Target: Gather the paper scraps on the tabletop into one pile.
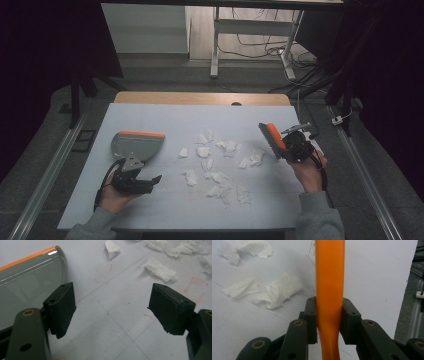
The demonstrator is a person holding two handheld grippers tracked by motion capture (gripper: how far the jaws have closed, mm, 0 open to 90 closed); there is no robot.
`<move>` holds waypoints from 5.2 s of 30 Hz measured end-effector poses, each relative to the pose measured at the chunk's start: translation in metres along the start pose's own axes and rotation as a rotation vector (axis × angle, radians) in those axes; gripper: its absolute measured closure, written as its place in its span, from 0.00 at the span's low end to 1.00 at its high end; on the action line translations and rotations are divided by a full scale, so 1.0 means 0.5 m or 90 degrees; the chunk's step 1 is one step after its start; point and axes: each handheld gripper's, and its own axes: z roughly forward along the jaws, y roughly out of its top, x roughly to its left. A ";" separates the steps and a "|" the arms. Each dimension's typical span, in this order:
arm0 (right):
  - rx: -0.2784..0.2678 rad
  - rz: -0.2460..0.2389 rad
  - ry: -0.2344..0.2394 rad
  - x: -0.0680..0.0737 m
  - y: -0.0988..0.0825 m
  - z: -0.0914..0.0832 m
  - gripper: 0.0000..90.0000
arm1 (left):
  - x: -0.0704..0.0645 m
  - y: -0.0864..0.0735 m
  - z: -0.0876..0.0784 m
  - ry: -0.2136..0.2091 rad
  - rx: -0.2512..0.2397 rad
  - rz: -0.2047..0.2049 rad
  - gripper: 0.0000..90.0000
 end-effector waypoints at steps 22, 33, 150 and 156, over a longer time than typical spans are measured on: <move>-0.042 -0.065 0.197 0.137 0.062 0.018 0.79 | -0.001 -0.001 0.002 -0.001 0.004 0.002 0.26; -0.072 -0.052 0.118 0.086 0.076 0.007 0.79 | 0.003 0.007 0.005 -0.001 0.004 0.004 0.26; 0.037 -0.053 0.334 0.364 0.277 0.165 0.79 | 0.020 -0.013 0.003 -0.006 -0.002 -0.016 0.26; -0.002 -0.035 0.322 0.303 0.248 0.106 0.79 | 0.018 -0.010 0.005 -0.011 -0.001 -0.011 0.26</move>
